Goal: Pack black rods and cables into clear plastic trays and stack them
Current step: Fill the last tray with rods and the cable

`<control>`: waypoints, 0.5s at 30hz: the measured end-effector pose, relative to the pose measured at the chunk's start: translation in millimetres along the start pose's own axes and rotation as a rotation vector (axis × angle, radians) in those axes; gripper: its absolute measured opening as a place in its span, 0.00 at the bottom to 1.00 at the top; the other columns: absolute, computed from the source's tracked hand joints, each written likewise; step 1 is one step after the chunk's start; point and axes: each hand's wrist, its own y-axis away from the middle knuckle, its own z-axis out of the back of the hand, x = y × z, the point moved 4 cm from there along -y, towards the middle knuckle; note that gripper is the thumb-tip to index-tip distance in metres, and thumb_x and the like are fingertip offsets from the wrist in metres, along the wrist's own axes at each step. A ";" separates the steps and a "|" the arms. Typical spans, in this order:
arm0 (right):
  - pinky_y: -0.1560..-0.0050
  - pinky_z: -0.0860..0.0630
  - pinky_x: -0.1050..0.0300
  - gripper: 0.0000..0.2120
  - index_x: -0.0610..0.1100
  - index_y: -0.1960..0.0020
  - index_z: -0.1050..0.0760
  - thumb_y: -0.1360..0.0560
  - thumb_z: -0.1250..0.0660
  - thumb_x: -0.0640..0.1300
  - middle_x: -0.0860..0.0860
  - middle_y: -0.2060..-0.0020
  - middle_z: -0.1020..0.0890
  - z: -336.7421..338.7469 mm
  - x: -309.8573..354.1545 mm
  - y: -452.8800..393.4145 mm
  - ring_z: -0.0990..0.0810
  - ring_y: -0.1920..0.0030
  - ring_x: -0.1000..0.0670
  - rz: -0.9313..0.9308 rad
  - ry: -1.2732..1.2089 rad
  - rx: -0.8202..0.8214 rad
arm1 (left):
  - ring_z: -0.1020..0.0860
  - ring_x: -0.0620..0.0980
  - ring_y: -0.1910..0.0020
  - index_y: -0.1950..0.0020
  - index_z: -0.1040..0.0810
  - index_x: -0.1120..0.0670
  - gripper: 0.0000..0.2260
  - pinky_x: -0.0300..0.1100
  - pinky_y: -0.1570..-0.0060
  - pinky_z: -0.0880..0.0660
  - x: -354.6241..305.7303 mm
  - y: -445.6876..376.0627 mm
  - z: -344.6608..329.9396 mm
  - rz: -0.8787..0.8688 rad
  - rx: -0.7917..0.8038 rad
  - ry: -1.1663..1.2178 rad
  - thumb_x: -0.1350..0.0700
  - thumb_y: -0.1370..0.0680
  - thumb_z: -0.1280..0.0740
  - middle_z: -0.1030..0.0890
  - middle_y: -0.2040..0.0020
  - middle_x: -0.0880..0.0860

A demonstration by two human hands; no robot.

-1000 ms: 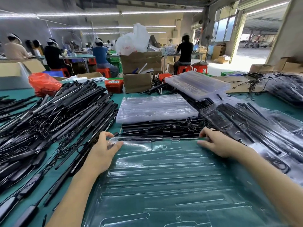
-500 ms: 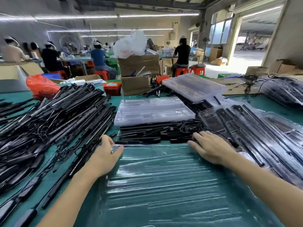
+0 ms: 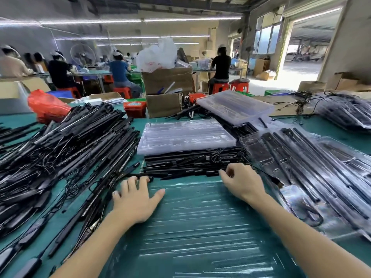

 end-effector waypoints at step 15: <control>0.64 0.28 0.55 0.15 0.54 0.53 0.29 0.24 0.39 0.66 0.55 0.67 0.22 -15.1 -0.5 2.9 0.22 0.62 0.51 0.093 0.098 0.093 | 0.30 0.59 0.32 0.28 0.37 0.54 0.19 0.55 0.35 0.32 -54.3 -65.5 55.6 -0.150 -0.076 -0.011 0.46 0.16 0.44 0.29 0.28 0.57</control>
